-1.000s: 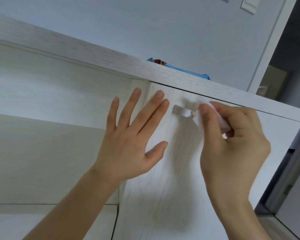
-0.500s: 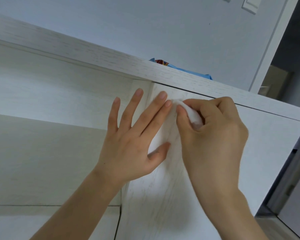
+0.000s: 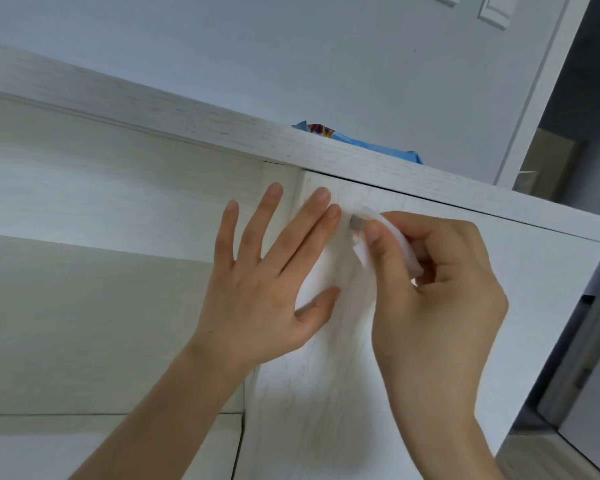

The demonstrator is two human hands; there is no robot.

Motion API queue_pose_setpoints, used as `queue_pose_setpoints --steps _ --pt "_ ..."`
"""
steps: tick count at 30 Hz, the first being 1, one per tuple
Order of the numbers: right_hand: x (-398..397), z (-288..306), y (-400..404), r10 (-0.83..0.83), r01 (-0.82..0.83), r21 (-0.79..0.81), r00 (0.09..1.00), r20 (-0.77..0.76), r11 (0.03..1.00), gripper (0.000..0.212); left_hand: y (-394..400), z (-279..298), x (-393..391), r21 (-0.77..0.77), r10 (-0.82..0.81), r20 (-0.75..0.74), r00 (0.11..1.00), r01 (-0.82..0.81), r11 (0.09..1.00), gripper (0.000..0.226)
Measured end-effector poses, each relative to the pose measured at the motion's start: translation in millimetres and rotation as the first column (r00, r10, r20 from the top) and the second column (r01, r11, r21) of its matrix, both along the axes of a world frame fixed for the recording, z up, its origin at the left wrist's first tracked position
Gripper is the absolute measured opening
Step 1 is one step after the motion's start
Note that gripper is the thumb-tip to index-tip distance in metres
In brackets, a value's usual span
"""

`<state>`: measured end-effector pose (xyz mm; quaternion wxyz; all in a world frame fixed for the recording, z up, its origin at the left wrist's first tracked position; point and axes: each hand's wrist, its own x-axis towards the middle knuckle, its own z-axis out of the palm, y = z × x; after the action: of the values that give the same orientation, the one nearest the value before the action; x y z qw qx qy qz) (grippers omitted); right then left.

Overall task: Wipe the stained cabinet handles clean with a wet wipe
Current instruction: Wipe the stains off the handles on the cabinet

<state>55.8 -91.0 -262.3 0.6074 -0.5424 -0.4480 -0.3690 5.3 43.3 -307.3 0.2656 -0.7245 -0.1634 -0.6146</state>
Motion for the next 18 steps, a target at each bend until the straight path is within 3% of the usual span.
queue_pose_setpoints --steps 4,9,15,18 --pt "1.2 -1.3 6.0 -0.055 0.051 0.055 0.996 0.067 0.997 0.007 1.7 -0.7 0.1 0.018 0.025 0.004 1.000 -0.025 1.000 0.068" --pt "21.5 -4.3 -2.7 -0.097 0.093 0.102 0.995 0.026 0.990 0.008 1.1 -1.1 -2.0 0.027 0.068 0.000 0.998 -0.068 0.997 0.067" --pt "50.4 -4.2 -21.2 -0.047 0.061 0.110 0.991 -0.122 0.992 0.010 2.4 -2.5 -2.4 0.038 0.094 -0.008 0.996 -0.094 0.995 0.067" --pt "67.0 -0.5 -29.1 0.055 -0.009 0.149 0.948 -0.312 0.989 0.010 1.6 -2.2 -1.4 0.036 0.080 -0.014 0.997 -0.079 0.996 0.067"
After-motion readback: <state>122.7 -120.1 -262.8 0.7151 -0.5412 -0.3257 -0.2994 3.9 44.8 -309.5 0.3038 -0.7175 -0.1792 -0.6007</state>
